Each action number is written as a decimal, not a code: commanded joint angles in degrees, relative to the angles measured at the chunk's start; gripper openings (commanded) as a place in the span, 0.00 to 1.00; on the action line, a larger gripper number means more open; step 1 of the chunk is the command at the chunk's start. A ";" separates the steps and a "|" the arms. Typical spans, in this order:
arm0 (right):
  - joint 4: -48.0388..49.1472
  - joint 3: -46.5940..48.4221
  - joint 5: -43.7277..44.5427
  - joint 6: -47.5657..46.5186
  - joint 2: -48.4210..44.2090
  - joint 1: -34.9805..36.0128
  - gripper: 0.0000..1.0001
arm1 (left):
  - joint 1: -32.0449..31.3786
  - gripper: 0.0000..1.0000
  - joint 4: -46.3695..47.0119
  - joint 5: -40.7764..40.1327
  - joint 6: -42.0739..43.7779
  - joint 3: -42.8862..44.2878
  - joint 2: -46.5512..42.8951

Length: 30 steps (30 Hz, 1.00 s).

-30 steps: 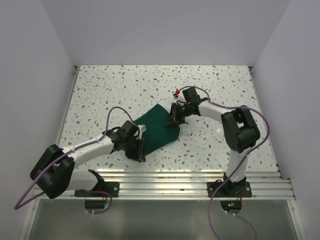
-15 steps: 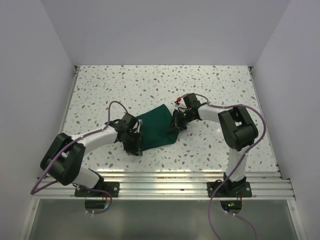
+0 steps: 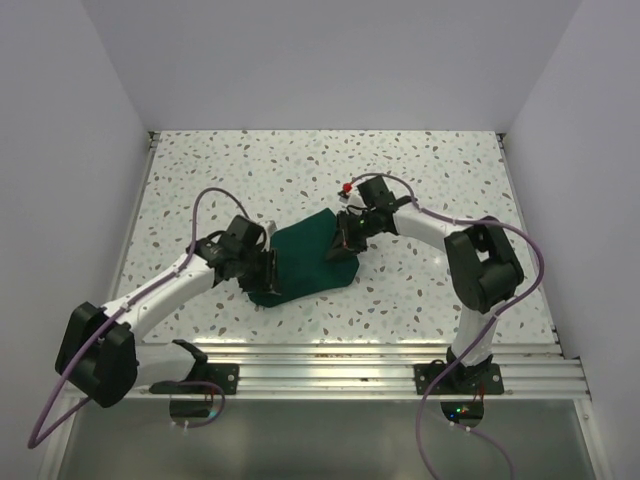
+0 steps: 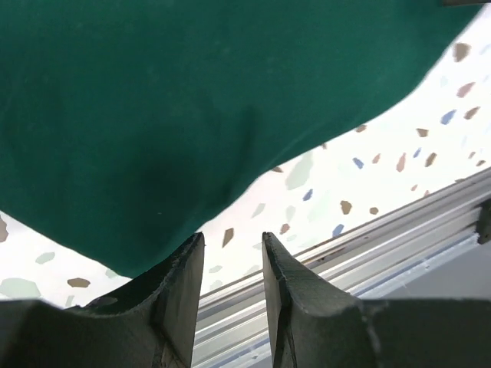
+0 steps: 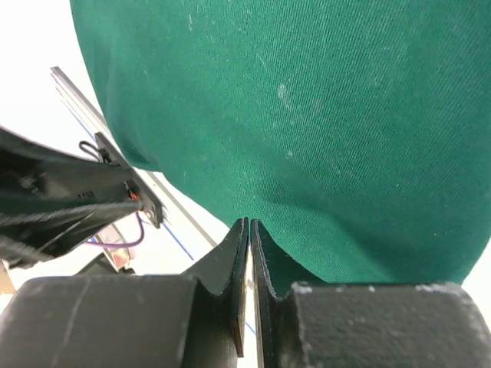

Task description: Prepare the surgical pack

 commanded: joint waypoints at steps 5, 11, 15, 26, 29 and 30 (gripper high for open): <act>1.74 -5.12 1.41 -0.34 -0.30 -1.37 0.08 | 6.16 0.38 -0.10 -2.06 -0.53 -6.90 2.47; 5.52 -11.28 2.02 0.63 0.57 -4.19 0.08 | 12.15 0.36 1.74 -0.21 0.36 -7.70 5.36; 6.40 -11.64 1.24 1.60 1.02 -4.19 0.08 | 12.86 0.31 3.59 1.89 0.18 -4.46 9.76; -2.03 -4.36 2.82 -1.12 -4.86 -4.54 0.09 | 13.47 0.38 1.21 0.57 2.81 3.11 5.46; -4.93 -0.85 2.64 -2.87 -5.40 -4.28 0.11 | 13.65 0.36 2.88 2.60 2.73 2.32 7.65; -7.90 0.48 2.81 -4.01 -5.31 -3.76 0.11 | 13.65 0.35 3.24 3.12 2.46 1.71 7.66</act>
